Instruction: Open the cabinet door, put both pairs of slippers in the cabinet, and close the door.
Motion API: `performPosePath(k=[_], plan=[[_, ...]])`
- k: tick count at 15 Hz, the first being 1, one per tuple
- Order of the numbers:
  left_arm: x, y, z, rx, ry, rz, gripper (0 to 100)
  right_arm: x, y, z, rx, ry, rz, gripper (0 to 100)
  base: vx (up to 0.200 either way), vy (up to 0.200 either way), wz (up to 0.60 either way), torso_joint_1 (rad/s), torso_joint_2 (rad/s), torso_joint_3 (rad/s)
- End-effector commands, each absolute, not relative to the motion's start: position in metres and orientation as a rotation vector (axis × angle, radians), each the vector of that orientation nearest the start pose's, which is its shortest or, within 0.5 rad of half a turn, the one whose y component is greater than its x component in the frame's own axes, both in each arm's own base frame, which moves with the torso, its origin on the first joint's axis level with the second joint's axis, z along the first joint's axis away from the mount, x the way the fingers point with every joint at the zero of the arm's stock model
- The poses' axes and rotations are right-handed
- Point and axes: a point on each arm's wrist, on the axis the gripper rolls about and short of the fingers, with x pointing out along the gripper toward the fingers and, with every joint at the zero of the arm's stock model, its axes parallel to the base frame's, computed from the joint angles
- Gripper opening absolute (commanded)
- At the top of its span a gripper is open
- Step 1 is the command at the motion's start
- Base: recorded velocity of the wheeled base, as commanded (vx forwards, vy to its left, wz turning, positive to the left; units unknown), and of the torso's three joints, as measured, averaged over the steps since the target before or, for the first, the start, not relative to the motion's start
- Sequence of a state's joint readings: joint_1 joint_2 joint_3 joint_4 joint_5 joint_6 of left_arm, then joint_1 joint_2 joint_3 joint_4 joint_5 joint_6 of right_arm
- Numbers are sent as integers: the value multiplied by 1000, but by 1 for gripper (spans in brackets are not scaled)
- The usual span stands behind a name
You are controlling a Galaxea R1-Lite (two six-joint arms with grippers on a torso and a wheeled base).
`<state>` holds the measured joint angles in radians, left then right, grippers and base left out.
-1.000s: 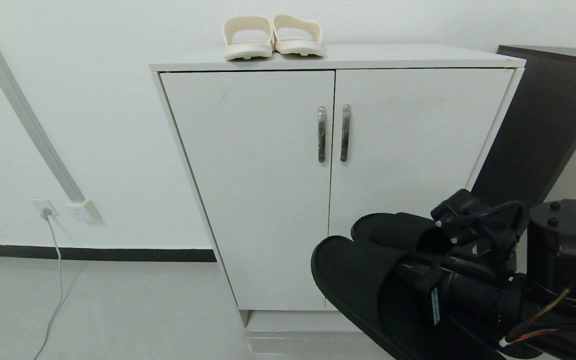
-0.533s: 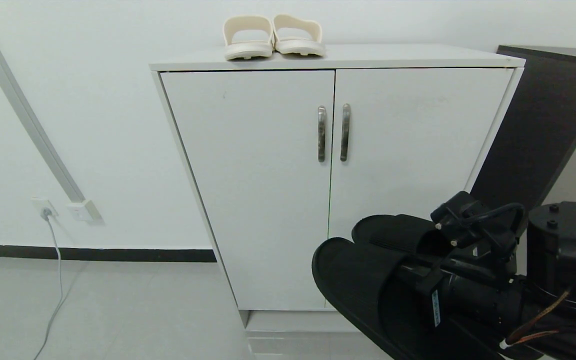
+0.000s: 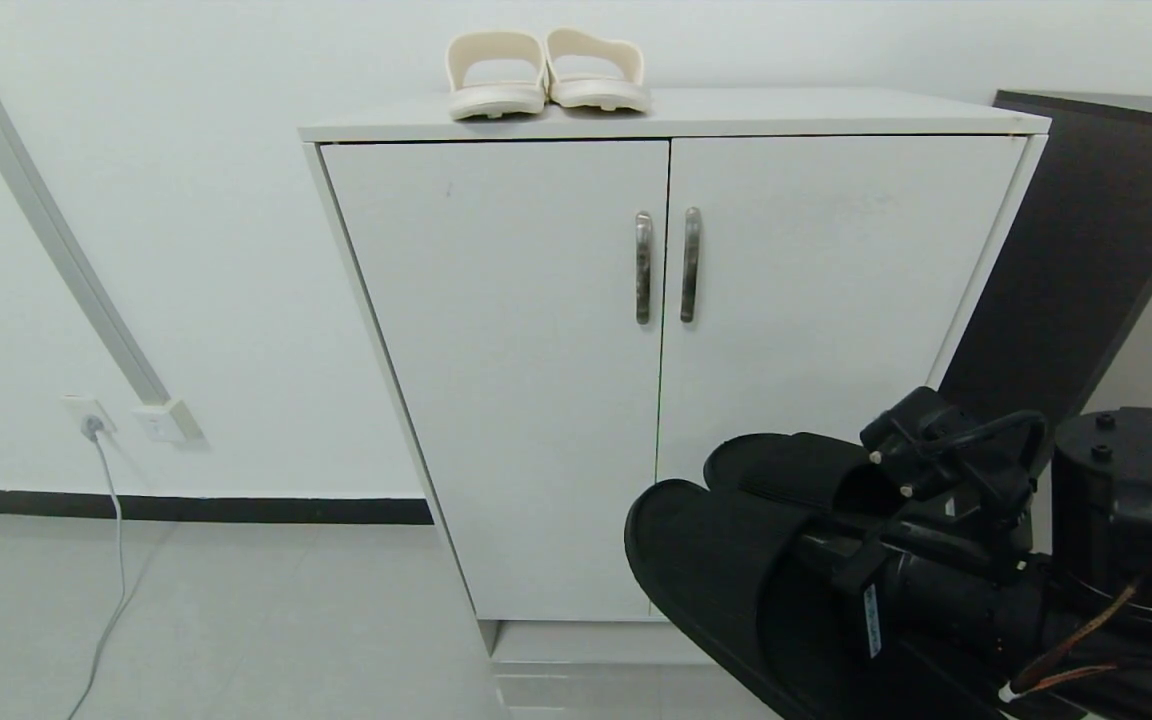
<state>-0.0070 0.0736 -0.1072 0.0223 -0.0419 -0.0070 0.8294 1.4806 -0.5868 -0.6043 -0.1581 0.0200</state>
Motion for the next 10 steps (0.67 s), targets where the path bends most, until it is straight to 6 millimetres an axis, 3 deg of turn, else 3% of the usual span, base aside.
performPosePath(k=[1, 5, 10], plan=[[-9, -2, 127, -23, 101, -126, 100, 165, 175, 177, -127, 278, 662, 0, 0, 0, 0, 0, 0, 0], [22, -6, 153, -38, 180, -275, 100, 164, 174, 176, -134, 278, 663, 0, 0, 0, 0, 0, 0, 0], [80, -13, 185, -47, 197, -422, 100, 163, 176, 175, -141, 282, 671, 0, 0, 0, 0, 0, 0, 0]])
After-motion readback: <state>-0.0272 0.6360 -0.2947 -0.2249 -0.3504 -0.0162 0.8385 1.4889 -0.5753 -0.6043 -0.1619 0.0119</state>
